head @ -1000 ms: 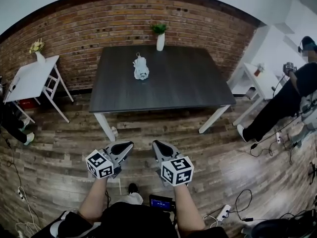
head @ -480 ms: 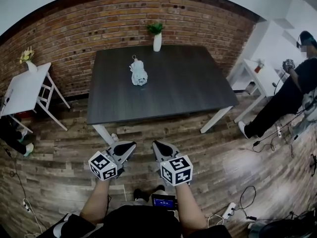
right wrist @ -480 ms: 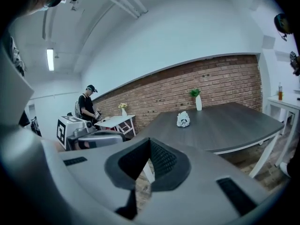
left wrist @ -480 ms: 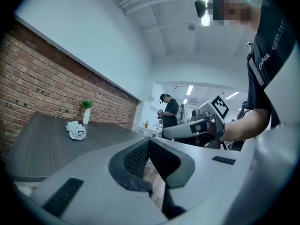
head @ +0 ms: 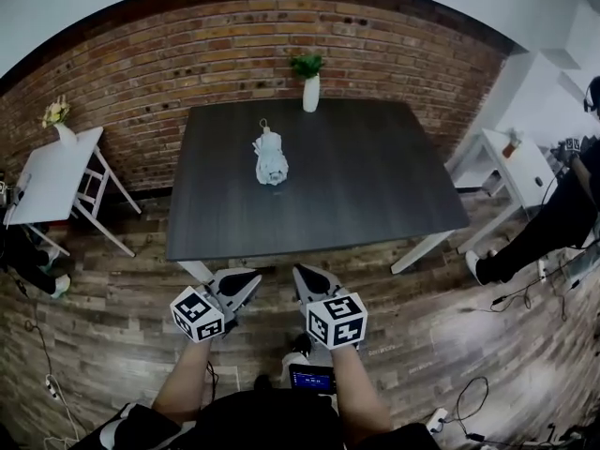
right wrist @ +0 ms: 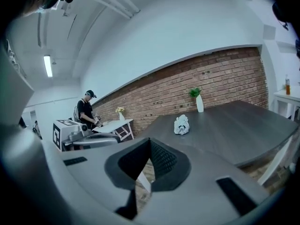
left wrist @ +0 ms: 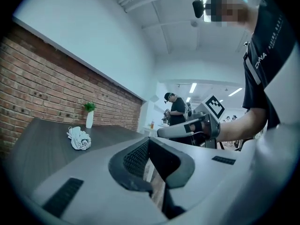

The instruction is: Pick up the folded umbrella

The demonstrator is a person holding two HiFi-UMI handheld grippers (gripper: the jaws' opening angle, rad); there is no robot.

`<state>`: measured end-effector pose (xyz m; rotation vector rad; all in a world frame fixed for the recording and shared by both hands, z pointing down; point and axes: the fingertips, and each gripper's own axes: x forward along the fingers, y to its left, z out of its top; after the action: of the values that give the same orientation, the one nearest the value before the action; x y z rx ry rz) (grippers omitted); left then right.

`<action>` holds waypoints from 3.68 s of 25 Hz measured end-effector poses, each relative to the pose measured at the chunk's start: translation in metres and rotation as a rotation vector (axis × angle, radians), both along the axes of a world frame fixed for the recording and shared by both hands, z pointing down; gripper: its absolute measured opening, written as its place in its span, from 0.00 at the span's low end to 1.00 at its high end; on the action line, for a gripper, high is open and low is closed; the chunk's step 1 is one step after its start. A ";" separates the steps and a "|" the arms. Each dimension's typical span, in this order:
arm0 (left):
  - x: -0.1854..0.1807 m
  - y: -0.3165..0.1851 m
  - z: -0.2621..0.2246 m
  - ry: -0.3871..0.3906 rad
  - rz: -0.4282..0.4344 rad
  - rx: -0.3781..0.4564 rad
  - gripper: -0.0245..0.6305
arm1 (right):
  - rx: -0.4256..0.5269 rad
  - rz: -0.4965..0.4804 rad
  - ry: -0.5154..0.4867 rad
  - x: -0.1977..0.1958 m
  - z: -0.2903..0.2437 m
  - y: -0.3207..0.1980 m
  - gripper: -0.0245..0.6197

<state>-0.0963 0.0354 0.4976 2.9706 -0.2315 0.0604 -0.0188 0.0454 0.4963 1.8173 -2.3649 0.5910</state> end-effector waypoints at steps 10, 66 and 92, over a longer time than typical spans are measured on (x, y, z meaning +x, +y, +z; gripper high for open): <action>0.064 -0.078 -0.001 -0.045 -0.066 -0.016 0.04 | -0.011 -0.075 -0.020 0.067 -0.005 -0.081 0.05; 0.172 -0.357 0.026 -0.054 -0.246 -0.168 0.04 | -0.048 -0.159 -0.055 0.182 -0.002 -0.358 0.05; 0.189 -0.445 0.111 -0.336 -0.590 -0.306 0.59 | -0.109 -0.367 -0.027 0.201 0.021 -0.416 0.05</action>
<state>0.0930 -0.4100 0.6087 2.4602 -1.0210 0.4715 0.1826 -0.3711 0.5172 1.2916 -2.5366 0.6816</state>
